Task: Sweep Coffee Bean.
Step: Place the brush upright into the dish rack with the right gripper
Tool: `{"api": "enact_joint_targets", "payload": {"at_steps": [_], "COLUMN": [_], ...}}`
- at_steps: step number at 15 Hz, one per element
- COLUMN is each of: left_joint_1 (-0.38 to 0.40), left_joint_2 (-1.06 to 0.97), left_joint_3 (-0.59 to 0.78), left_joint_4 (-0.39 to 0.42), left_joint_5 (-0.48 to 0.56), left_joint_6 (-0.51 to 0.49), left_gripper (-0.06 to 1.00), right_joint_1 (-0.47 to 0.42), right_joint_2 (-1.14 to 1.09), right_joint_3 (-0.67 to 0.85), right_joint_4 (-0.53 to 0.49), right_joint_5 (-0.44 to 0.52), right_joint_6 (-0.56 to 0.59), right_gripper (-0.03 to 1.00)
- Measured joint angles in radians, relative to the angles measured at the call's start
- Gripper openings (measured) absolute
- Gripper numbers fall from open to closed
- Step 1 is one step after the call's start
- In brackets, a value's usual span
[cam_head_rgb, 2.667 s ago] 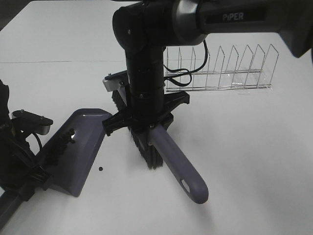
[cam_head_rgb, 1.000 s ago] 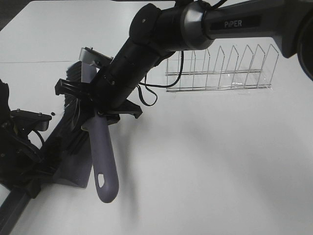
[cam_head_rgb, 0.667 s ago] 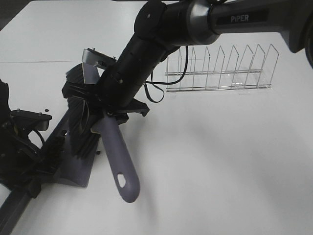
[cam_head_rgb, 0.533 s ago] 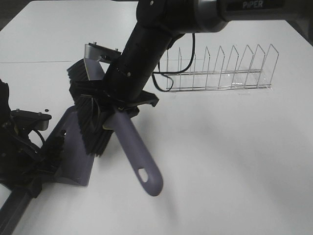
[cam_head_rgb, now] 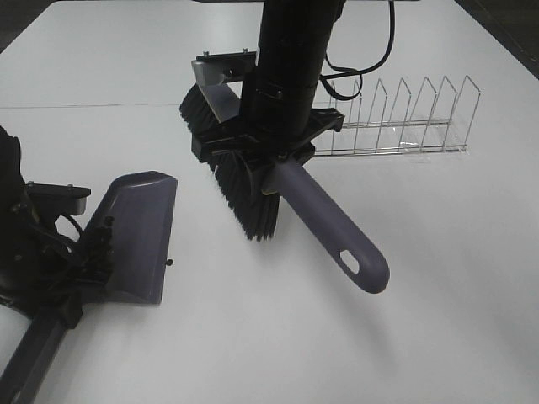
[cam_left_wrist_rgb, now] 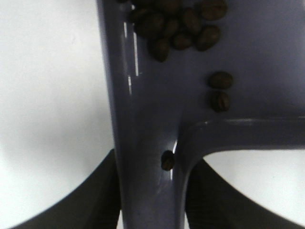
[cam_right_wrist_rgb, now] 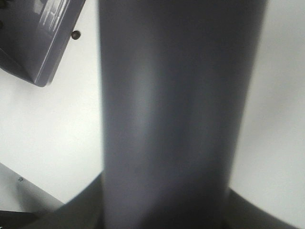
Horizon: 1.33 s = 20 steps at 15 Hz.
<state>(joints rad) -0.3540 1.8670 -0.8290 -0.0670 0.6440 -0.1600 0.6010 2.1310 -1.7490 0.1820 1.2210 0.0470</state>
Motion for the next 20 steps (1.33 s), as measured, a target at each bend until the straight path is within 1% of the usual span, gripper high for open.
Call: {"api": "enact_joint_targets", "payload": {"at_steps": [1,3,4,8,12,15,16,17,20], "left_joint_1": [0.000,0.000,0.000,0.000,0.000,0.000,0.000,0.000,0.000], "left_joint_2": [0.002,0.002,0.002,0.002,0.002,0.002,0.002,0.002,0.002], "left_joint_3": [-0.029,-0.039,-0.039,-0.039,-0.039,-0.041,-0.041,-0.043,-0.043], "left_joint_4": [-0.002,-0.003,-0.002,0.008,0.011,-0.058,-0.070,-0.098,-0.107], "left_joint_5": [0.001,0.002,0.004,0.004,0.003,0.013,0.017,0.022,0.022], "left_joint_6": [-0.006,-0.010,-0.010,-0.010,-0.017,-0.017,-0.017,-0.017,-0.018], "left_gripper": [0.34,0.34,0.34,0.34,0.34,0.34,0.34,0.34,0.34], "right_joint_1": [-0.056,-0.122,-0.140,-0.148,-0.148,-0.181,-0.194,-0.243,-0.316], "right_joint_2": [-0.009,-0.017,-0.025,-0.032,-0.034,-0.034,-0.034,-0.034,-0.034], "right_joint_3": [0.000,0.000,0.003,0.007,0.007,0.007,0.007,0.007,0.047], "right_joint_4": [0.015,0.015,0.014,0.001,-0.059,-0.042,-0.035,-0.018,-0.013], "right_joint_5": [0.000,0.000,0.001,0.004,0.006,0.009,0.009,0.009,0.007], "right_joint_6": [-0.012,-0.015,-0.015,-0.019,-0.030,-0.064,-0.066,-0.090,-0.110], "right_gripper": [0.28,0.28,0.28,0.28,0.28,0.28,0.28,0.28,0.28]}}
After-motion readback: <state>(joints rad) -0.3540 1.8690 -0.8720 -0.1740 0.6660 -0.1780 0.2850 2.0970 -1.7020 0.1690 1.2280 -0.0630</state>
